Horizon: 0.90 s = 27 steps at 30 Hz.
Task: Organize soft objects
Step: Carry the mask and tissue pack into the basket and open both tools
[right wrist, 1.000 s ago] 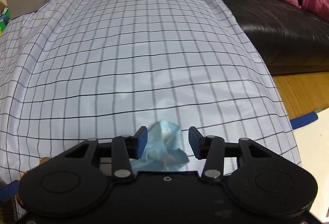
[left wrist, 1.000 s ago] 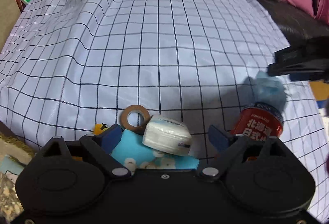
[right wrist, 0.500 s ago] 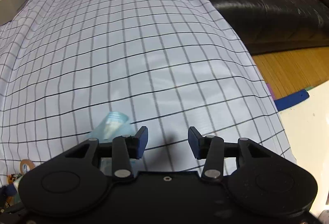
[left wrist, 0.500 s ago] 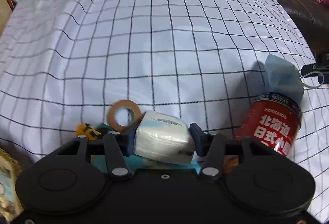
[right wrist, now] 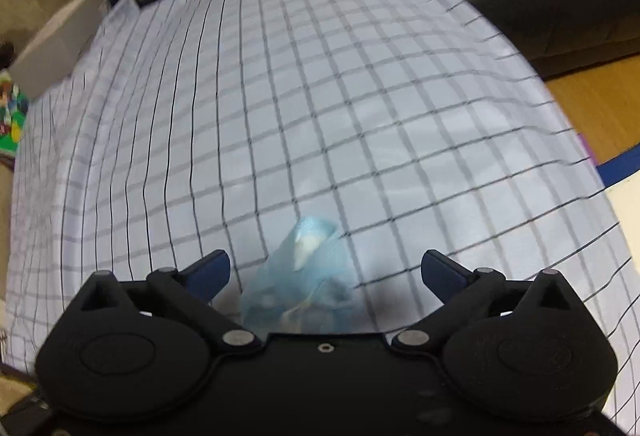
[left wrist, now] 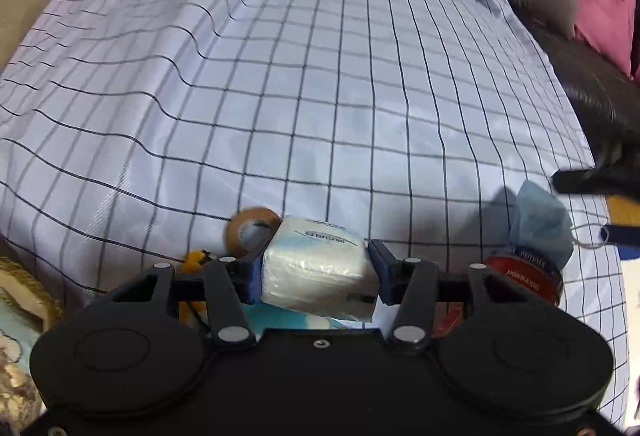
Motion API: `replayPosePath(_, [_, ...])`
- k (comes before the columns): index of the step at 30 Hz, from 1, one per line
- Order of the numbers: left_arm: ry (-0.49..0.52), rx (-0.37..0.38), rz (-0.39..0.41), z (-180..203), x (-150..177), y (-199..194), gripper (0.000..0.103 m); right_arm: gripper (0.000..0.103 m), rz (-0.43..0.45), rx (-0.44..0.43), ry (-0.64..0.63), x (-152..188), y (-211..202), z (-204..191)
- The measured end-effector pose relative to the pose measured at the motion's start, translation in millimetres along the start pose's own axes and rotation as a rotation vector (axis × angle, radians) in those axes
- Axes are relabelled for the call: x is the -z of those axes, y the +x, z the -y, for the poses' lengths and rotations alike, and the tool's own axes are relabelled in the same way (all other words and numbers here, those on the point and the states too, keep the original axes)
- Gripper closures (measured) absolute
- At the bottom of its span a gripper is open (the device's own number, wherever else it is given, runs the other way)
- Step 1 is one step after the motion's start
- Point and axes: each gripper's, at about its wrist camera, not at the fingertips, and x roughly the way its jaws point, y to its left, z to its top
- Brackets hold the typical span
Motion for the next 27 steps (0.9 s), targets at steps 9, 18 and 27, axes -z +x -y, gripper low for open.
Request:
replayPosePath(9, [0.009, -0.007, 0.039, -10, 1, -18, 0.053, 0.024, -0.063, 0.087, -0.068, 22, 33, -36])
replayPosePath(18, [0.002, -0.017, 0.067, -23, 1, -41, 0.053, 0.054, -0.027, 0.135, 0.001, 15, 13, -6])
replayPosePath(27, [0.024, -0.023, 0.084, -41, 14, -85, 0.053, 0.055, -0.022, 0.231, -0.064, 28, -27, 13])
